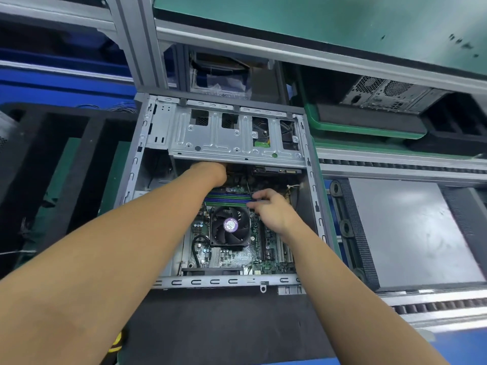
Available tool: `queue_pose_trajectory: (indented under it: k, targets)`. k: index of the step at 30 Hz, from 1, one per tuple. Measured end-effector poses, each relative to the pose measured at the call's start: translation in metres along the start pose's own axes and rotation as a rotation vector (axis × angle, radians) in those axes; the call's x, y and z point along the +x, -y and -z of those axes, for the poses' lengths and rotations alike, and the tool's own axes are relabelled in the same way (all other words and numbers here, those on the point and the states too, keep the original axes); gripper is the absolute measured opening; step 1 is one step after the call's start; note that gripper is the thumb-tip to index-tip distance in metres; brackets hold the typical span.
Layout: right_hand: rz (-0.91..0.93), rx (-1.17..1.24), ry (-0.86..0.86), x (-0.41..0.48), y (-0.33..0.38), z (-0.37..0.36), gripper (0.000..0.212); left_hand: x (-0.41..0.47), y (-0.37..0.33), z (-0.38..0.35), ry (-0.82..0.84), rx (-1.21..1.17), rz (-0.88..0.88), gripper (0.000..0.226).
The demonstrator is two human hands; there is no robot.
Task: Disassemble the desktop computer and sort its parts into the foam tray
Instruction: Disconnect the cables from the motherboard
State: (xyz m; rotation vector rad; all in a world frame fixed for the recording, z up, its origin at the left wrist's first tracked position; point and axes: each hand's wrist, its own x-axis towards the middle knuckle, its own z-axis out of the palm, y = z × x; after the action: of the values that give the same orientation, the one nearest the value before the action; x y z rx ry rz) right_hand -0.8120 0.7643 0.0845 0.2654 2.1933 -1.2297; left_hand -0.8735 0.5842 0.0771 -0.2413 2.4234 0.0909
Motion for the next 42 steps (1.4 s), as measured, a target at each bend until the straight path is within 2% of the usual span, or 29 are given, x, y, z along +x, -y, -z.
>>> queue_pose_trajectory:
  k: [7, 11, 15, 20, 25, 29, 32, 38, 42]
  targets:
    - [0.177, 0.016, -0.174, -0.008, 0.000, 0.003, 0.033, -0.001, 0.001, 0.004, 0.056, -0.023, 0.002, 0.050]
    - [0.236, -0.118, -0.344, -0.012, 0.001, 0.004, 0.034, -0.005, 0.007, 0.006, 0.192, -0.144, -0.044, 0.069]
    - [0.204, -0.213, -0.427, -0.016, 0.005, 0.007, 0.029, -0.003, 0.014, 0.003, 0.196, -0.224, -0.083, 0.057]
    - [0.159, -0.360, -0.304, -0.017, 0.001, 0.008, 0.029, -0.003, 0.032, 0.000, 0.021, -0.402, -0.113, 0.051]
    - [0.185, -0.314, -0.136, -0.015, -0.001, 0.008, 0.034, -0.012, 0.045, 0.001, 0.156, -0.301, -0.170, 0.047]
    - [0.229, -0.341, 0.042, -0.013, -0.003, 0.000, 0.029, -0.022, 0.054, 0.006, 0.112, -0.213, -0.185, 0.038]
    - [0.235, -0.363, 0.069, -0.010, -0.004, 0.000, 0.028, -0.028, 0.061, 0.008, 0.117, -0.091, -0.182, 0.035]
    - [0.229, -0.398, 0.091, -0.009, -0.004, -0.002, 0.026, -0.037, 0.066, 0.006, 0.101, -0.003, -0.192, 0.055]
    - [0.214, -0.419, 0.092, -0.010, -0.002, -0.003, 0.023, -0.041, 0.058, 0.002, 0.053, 0.013, -0.214, 0.040]
